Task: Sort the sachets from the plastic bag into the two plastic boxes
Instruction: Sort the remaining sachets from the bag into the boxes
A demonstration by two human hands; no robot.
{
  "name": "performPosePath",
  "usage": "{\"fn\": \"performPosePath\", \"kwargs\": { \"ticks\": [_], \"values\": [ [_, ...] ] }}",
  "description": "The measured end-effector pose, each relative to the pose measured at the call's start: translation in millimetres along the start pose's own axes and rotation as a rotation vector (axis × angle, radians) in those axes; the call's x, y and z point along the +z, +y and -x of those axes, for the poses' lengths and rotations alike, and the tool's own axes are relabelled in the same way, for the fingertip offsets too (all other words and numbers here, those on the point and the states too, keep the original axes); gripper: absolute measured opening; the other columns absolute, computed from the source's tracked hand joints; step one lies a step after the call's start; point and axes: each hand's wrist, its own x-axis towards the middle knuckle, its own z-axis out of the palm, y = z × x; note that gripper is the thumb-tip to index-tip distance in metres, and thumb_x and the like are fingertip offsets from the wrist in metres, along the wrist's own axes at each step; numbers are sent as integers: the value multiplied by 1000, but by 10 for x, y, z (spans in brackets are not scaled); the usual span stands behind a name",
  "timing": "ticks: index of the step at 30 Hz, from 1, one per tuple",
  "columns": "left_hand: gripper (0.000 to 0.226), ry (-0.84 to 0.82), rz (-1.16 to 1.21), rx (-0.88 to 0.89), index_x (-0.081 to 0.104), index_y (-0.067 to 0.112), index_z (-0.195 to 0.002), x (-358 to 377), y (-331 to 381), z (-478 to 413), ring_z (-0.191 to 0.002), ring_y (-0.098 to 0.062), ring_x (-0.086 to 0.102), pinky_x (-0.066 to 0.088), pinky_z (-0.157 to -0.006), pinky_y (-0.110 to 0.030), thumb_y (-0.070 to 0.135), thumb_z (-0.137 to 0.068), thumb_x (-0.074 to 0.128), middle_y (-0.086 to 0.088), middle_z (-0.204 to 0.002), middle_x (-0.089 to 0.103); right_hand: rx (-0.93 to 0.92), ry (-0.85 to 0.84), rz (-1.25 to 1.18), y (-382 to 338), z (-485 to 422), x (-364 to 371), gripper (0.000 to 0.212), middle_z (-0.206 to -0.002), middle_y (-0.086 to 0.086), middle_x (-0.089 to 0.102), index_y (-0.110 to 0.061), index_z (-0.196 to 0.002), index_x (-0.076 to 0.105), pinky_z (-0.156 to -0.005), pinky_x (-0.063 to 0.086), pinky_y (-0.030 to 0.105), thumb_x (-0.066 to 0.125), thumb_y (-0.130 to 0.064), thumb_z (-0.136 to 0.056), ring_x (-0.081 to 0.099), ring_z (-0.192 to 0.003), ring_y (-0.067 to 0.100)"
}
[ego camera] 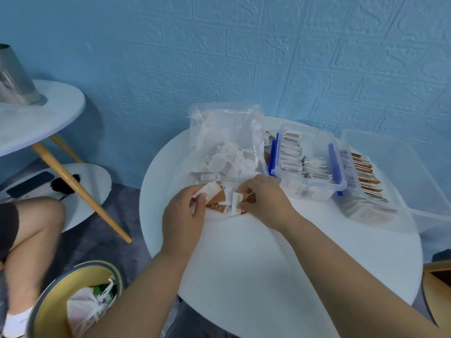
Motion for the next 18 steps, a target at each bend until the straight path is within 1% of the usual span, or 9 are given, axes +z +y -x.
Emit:
{"fn": "performPosePath", "kwargs": {
  "ticks": [2,4,5,6,8,10,13,14,18],
  "values": [
    [22,-50,-19,47,65,13,-111,3,-11,5,-86,-17,58,48,-75,-25,18,-91,56,-3,-96,65,12,26,-69,10,-5,-30,17,-93,-1,61,-19,-95,62,-86,43,29,69,-17,-80,51,-92,18],
    [23,-103,-48,105,66,20,-111,25,-8,20,-80,-15,55,47,-71,-24,23,-90,57,2,-85,62,70,52,-207,43,-4,-84,13,-77,-6,59,-21,-85,56,-81,50,38,66,-14,-81,59,-83,22],
    [24,-127,-76,140,66,23,-112,38,-2,16,-78,-13,53,45,-71,-24,26,-90,56,6,-81,60,101,75,-274,63,-4,-109,16,-74,-7,56,-23,-82,53,-79,51,36,65,-12,-82,60,-80,22],
    [28,-157,-115,175,65,24,-113,50,11,9,-80,-13,52,43,-72,-25,30,-89,53,10,-80,60,113,102,-318,78,1,-130,20,-73,-7,55,-26,-79,50,-75,51,29,64,-12,-84,59,-76,19],
    [40,-204,-198,253,63,22,-118,85,25,-19,-92,-16,56,46,-80,-29,39,-89,41,9,-97,66,83,149,-378,57,39,-173,24,-75,-5,55,-31,-78,49,-63,43,12,62,-12,-86,53,-67,8],
    [46,-201,-227,285,62,19,-119,79,29,-37,-102,-16,56,46,-87,-30,39,-88,34,6,-112,66,44,158,-521,-7,86,-187,22,-76,-2,57,-30,-80,53,-60,41,6,61,-10,-87,53,-62,5],
    [40,-94,-213,272,68,15,-107,-9,16,-47,-94,-15,60,42,-82,-20,31,-88,36,1,-103,69,-12,120,-697,-64,135,-119,19,-83,12,61,-26,-83,58,-66,51,17,58,-8,-89,63,-74,22],
    [39,-77,-224,273,69,13,-104,-38,5,-50,-91,-17,62,42,-80,-20,30,-88,37,-1,-100,70,-33,123,-700,-68,144,-100,19,-83,11,61,-26,-85,58,-67,52,21,57,-8,-90,62,-73,24],
    [35,-164,-322,266,67,7,-110,-54,-109,-117,-102,-25,62,37,-89,-24,23,-89,44,-8,-111,67,-82,169,-644,-116,173,-70,13,-82,-9,62,-27,-89,51,-64,50,22,51,-15,-94,60,-70,3]
  ]
}}
